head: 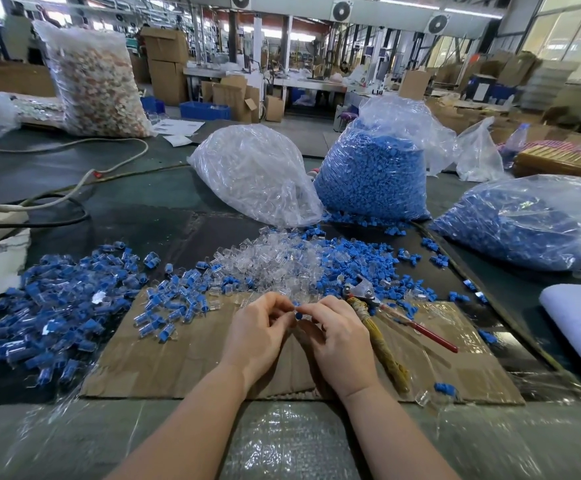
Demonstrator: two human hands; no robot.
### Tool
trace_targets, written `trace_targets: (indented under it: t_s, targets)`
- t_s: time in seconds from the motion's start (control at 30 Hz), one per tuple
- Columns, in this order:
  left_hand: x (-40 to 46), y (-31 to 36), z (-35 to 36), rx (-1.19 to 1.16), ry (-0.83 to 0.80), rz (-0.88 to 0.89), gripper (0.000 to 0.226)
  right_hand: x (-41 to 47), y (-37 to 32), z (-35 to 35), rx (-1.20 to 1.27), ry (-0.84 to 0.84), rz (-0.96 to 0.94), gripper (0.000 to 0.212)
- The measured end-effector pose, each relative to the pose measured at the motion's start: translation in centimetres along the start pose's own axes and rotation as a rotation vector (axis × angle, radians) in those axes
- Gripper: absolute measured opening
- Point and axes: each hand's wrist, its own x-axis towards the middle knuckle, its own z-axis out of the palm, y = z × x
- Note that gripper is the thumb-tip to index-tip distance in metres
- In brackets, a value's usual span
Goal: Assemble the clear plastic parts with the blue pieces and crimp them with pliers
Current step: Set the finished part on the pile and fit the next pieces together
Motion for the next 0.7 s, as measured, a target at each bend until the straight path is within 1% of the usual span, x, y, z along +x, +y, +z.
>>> trace_targets:
  t_s: [0.3, 0.57, 0.7]
  targets:
    - [-0.12, 0.42, -0.19, 0.034, 0.010, 0.001, 0.025, -0.04, -0.13, 0.03, -0.019, 0.010, -0.009, 0.012]
    - [0.01, 0.48, -0.23, 0.066, 0.004, -0.012, 0.026, -0.05, -0.11, 0.04, -0.023, 0.016, -0.022, 0.012]
    - [-0.10, 0.63, -0.29, 0.053, -0.002, -0.012, 0.025, -0.14, -0.24, -0.10, -0.054, 0.002, -0.023, 0.016]
